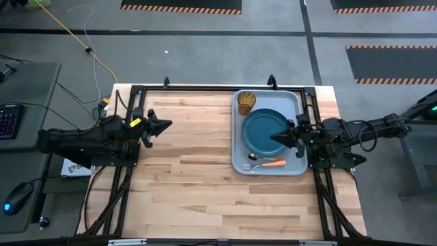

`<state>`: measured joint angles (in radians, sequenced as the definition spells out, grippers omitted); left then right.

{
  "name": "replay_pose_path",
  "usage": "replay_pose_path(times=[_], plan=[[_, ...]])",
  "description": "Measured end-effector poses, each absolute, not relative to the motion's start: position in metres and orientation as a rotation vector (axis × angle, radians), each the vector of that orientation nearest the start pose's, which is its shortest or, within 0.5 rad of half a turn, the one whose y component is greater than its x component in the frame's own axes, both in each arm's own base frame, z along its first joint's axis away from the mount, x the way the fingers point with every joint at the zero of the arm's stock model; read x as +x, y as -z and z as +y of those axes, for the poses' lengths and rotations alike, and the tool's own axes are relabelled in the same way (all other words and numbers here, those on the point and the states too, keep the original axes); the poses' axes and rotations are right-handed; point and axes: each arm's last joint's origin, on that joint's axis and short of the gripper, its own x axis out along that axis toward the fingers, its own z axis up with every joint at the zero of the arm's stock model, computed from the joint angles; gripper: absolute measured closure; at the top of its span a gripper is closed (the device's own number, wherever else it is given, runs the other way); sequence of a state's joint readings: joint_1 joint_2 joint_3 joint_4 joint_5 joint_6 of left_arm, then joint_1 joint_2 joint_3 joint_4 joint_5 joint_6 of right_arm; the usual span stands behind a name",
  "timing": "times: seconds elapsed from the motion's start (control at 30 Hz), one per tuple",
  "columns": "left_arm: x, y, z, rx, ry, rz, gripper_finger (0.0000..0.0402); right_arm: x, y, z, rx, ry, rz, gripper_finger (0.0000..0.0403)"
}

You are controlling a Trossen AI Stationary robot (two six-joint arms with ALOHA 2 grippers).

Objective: Pick and place plate/cup/fork/spoon on tray
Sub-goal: Return to Home Position

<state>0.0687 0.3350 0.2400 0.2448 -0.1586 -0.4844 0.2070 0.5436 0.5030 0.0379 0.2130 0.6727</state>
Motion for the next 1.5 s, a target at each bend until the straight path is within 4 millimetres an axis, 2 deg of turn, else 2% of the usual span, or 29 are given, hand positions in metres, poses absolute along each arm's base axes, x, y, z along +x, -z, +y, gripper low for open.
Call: replay_pose_path(times=[0.17,0.57,0.87,1.1,1.27,1.5], plan=[[0.105,-0.221,0.008,-0.520,-0.143,-0.216,0.0402,0.136,-0.287,0.022,0.693,0.026,0.030,0.0403],[0.094,-0.188,0.003,-0.496,-0.066,-0.247,0.0401,0.136,-0.287,0.022,0.752,0.027,0.029,0.0402],[0.096,-0.184,0.001,-0.381,-0.011,-0.186,0.0401,0.135,-0.287,0.023,0.752,-0.009,0.042,0.0402],[0.097,-0.168,0.001,-0.309,-0.051,-0.024,0.0401,0.135,-0.287,0.025,0.723,-0.057,0.060,0.0402],[0.098,-0.169,0.001,-0.294,-0.056,-0.027,0.0401,0.134,-0.287,0.028,0.661,-0.093,0.068,0.0403],[0.098,-0.168,0.001,-0.294,-0.058,-0.027,0.0401,0.116,-0.288,0.038,0.555,-0.203,0.094,0.0403]])
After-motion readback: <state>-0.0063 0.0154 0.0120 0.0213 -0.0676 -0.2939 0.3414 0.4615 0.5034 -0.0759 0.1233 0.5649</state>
